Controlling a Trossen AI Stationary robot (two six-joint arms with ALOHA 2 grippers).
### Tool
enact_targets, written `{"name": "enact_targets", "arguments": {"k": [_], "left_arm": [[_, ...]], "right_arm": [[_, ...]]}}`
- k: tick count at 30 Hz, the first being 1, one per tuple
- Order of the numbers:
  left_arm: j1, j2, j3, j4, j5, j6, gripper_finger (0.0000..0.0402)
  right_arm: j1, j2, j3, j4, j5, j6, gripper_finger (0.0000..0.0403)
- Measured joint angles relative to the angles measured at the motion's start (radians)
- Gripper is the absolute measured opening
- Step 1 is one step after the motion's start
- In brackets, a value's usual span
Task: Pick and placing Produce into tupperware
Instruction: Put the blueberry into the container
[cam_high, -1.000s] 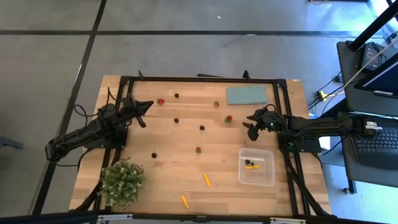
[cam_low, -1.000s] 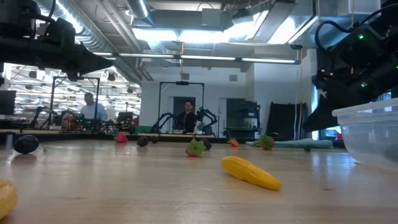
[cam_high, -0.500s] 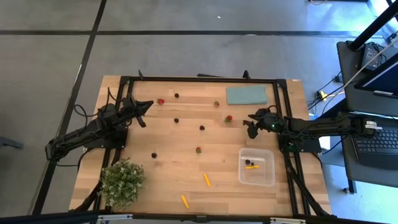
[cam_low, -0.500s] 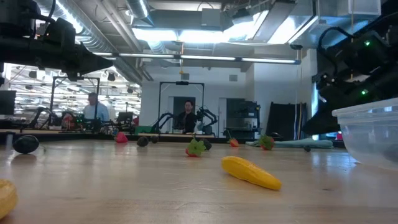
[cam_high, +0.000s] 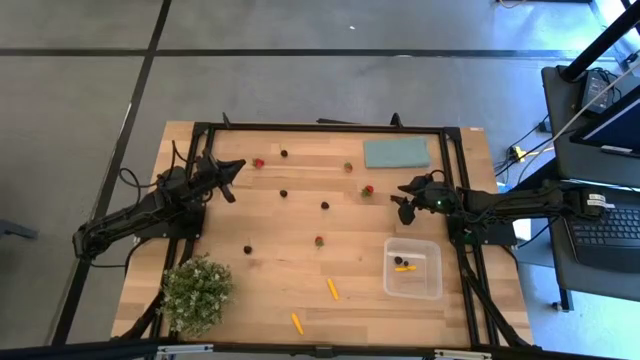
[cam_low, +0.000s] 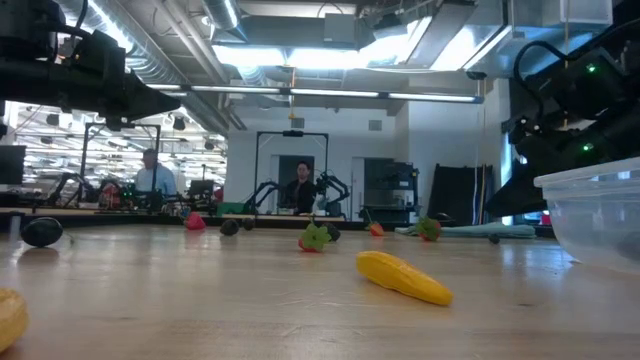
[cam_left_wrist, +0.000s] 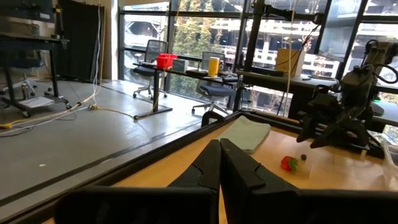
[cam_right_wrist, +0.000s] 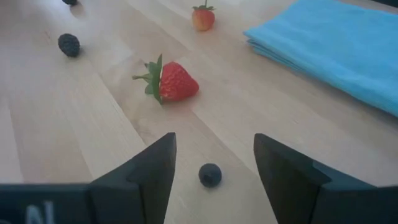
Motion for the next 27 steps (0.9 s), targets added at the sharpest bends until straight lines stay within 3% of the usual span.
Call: {"name": "enact_targets", "arguments": {"k": [11, 15, 27], "left_arm": [[0.000, 0.000, 0.000, 0.000, 0.000, 0.007, 0.0000], [0.000, 0.000, 0.000, 0.000, 0.000, 0.007, 0.0000], [0.000, 0.000, 0.000, 0.000, -0.006, 0.008, 0.0000]], "right_arm": [[0.000, 0.019, 0.000, 0.020, 0.024, 0.058, 0.0218], [0.000, 0.067, 0.000, 0.065, 0.070, 0.059, 0.0218], [0.036, 0.219, 0.000, 0.164, 0.077, 0.061, 0.0218]]}}
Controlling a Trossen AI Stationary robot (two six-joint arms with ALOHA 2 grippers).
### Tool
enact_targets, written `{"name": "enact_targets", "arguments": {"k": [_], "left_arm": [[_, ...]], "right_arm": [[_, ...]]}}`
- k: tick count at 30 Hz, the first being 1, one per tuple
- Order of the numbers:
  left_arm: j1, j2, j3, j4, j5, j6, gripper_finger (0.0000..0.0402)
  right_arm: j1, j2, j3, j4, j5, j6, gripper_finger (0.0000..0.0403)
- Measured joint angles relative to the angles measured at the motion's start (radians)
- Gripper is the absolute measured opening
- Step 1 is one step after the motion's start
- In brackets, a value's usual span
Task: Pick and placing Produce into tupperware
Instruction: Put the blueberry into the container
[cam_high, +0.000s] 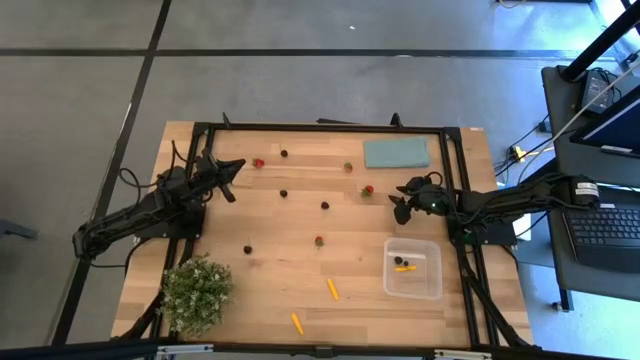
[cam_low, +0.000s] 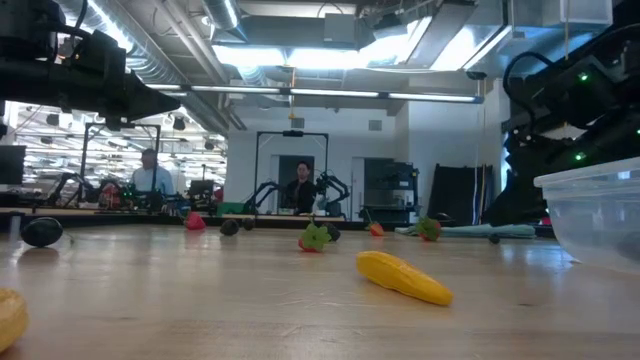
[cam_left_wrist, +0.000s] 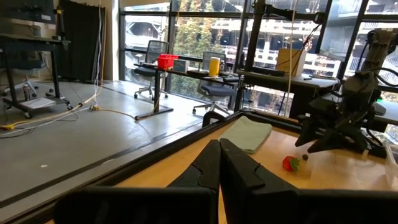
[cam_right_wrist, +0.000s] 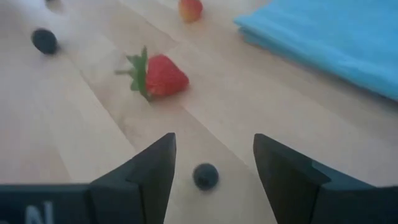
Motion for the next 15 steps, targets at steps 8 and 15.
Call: {"name": "enact_targets", "arguments": {"k": [8, 15], "left_arm": [[0.000, 0.000, 0.000, 0.000, -0.002, 0.000, 0.0000], [0.000, 0.000, 0.000, 0.000, -0.002, 0.000, 0.0000]], "right_arm": [[0.024, 0.086, 0.000, 0.013, 0.008, 0.025, 0.0218], [0.024, 0.153, 0.000, 0.070, 0.009, 0.026, 0.0218]]}}
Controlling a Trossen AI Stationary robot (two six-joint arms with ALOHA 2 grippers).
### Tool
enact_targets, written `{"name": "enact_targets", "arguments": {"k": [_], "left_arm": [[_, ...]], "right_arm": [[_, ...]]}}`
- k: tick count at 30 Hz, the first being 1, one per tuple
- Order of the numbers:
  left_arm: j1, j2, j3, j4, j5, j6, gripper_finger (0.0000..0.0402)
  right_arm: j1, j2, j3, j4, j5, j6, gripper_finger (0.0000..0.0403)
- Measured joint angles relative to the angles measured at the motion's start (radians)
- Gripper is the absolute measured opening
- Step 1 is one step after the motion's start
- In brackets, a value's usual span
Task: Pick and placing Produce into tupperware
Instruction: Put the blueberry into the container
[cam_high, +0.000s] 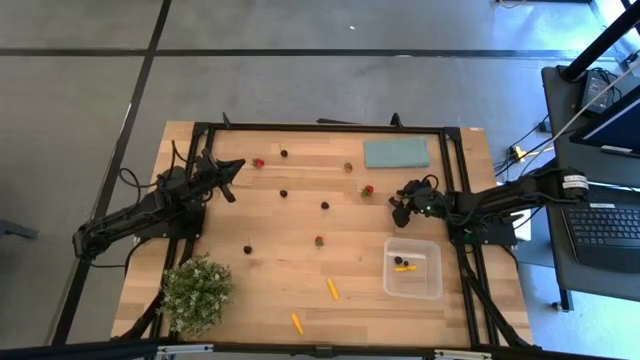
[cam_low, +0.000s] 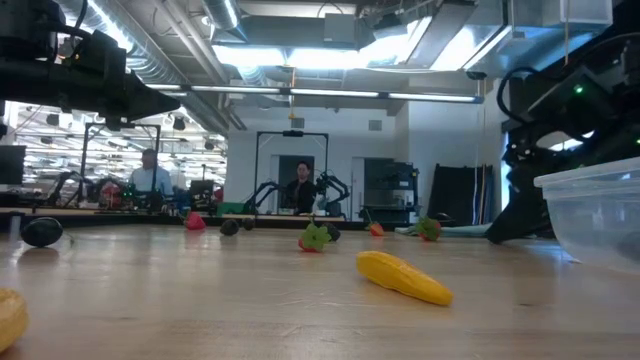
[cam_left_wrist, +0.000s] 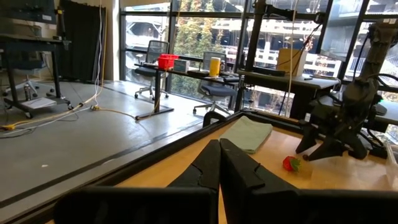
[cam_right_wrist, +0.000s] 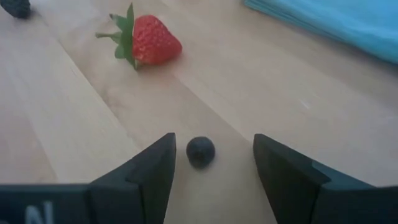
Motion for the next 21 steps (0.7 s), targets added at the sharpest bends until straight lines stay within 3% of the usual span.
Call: {"name": "enact_targets", "arguments": {"k": [10, 21], "left_arm": [[0.000, 0.000, 0.000, 0.000, 0.000, 0.000, 0.0000], [0.000, 0.000, 0.000, 0.000, 0.000, 0.000, 0.0000]], "right_arm": [[0.000, 0.071, 0.004, 0.021, 0.018, 0.048, 0.0212], [-0.001, 0.073, 0.005, -0.026, 0.030, 0.021, 0.0128]]}}
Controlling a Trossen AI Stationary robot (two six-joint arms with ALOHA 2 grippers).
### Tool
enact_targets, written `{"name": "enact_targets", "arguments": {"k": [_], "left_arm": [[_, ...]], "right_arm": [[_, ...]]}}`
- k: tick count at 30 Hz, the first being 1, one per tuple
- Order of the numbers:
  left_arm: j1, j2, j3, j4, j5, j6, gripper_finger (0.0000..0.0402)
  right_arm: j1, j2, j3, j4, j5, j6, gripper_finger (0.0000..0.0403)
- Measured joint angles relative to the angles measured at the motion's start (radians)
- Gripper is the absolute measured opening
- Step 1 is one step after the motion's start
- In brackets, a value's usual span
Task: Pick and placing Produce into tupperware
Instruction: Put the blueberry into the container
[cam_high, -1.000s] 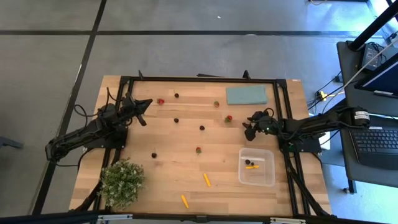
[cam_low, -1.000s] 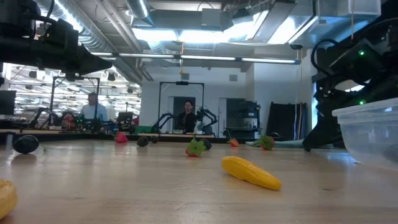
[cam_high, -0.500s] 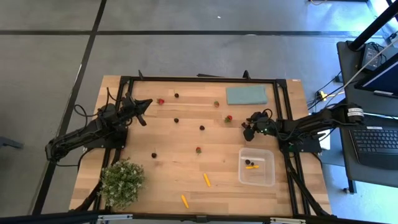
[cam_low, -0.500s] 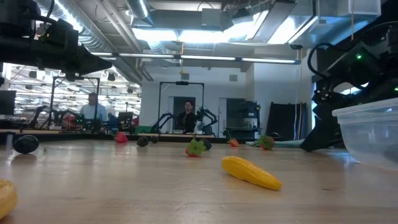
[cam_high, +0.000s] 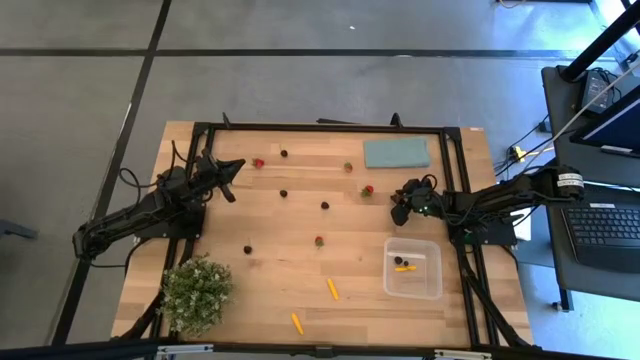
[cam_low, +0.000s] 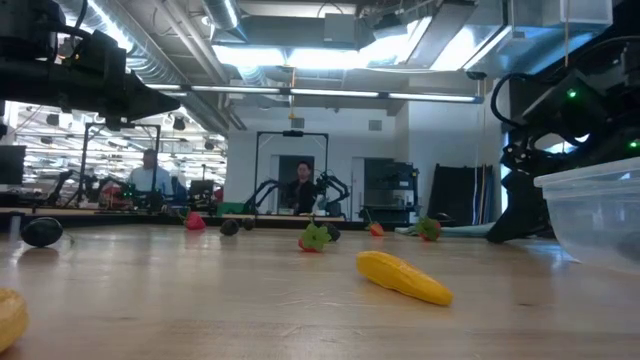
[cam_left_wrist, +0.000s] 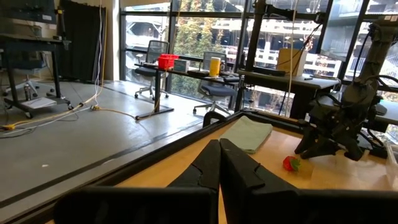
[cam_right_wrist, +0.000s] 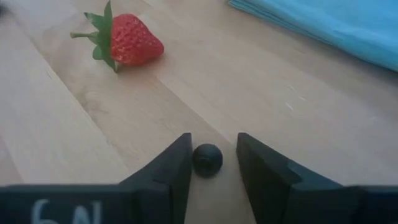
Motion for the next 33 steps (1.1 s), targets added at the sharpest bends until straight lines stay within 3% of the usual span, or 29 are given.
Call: {"name": "enact_targets", "arguments": {"k": [12, 21, 33], "left_arm": [[0.000, 0.000, 0.000, 0.000, 0.000, 0.000, 0.0000], [0.000, 0.000, 0.000, 0.000, 0.000, 0.000, 0.0000], [0.000, 0.000, 0.000, 0.000, 0.000, 0.000, 0.0000]], "right_arm": [[-0.001, 0.000, -0.003, 0.005, 0.006, 0.081, 0.0054], [-0.002, -0.029, -0.008, 0.027, -0.021, 0.190, 0.0052], [0.001, -0.113, 0.046, 0.036, -0.135, 0.190, 0.0045]]}}
